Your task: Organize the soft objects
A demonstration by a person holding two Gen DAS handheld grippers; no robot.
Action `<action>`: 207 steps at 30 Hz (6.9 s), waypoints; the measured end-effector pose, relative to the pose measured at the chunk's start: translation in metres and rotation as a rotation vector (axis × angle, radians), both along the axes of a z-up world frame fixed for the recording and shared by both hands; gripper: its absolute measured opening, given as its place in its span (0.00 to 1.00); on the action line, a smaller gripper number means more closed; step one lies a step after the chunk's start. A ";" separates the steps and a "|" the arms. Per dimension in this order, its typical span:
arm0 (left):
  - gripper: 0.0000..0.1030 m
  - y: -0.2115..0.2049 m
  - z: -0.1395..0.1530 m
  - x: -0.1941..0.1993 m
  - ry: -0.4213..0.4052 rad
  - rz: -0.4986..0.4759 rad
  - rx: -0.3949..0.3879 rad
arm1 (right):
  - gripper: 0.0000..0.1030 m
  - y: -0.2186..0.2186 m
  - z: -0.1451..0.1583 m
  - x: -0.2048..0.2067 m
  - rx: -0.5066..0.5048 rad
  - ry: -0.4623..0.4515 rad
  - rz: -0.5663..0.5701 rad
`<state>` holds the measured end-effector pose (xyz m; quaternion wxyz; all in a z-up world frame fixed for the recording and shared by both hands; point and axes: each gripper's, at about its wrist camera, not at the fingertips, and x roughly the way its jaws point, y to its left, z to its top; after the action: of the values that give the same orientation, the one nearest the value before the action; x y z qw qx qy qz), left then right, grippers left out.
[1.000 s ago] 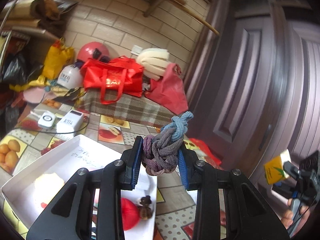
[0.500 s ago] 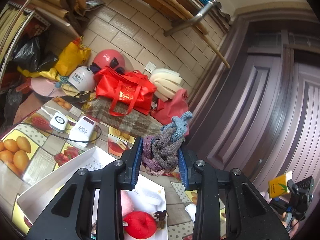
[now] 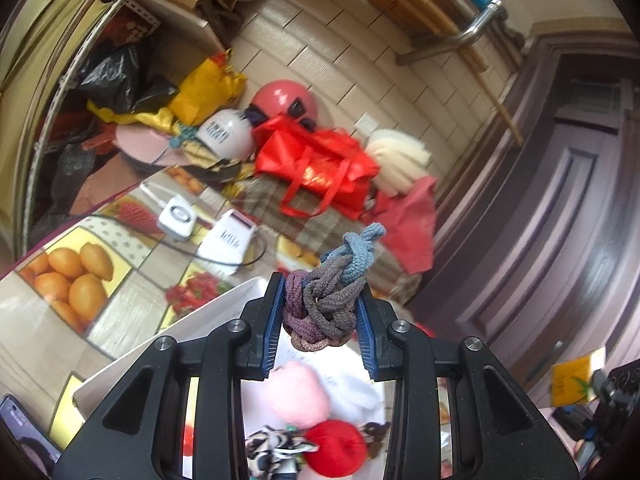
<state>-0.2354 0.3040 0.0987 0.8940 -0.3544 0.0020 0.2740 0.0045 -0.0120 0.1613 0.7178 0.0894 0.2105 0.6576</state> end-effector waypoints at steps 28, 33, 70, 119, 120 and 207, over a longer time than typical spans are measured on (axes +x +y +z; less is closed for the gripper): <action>1.00 0.007 -0.028 0.021 0.195 0.128 -0.046 | 1.00 0.117 -0.082 0.019 -0.198 0.122 -0.109; 1.00 0.006 -0.027 0.020 0.192 0.132 -0.044 | 1.00 0.097 -0.081 0.034 -0.163 0.143 -0.173; 1.00 -0.017 -0.012 -0.002 0.151 0.323 0.059 | 0.76 0.062 -0.155 0.111 -0.670 0.033 -0.498; 1.00 -0.064 -0.015 0.035 0.168 0.225 0.101 | 0.35 0.112 -0.056 0.020 -0.284 -0.079 -0.229; 1.00 -0.060 -0.018 0.033 0.168 0.234 0.079 | 0.35 0.117 -0.058 0.017 -0.293 -0.078 -0.218; 1.00 -0.209 0.011 0.066 0.643 0.161 0.374 | 1.00 -0.114 -0.056 -0.004 -0.034 -0.247 -0.696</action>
<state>-0.1698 0.0948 0.1099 0.8725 -0.0803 0.2046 0.4365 0.0007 -0.1261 0.1055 0.9198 0.0637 0.0901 0.3766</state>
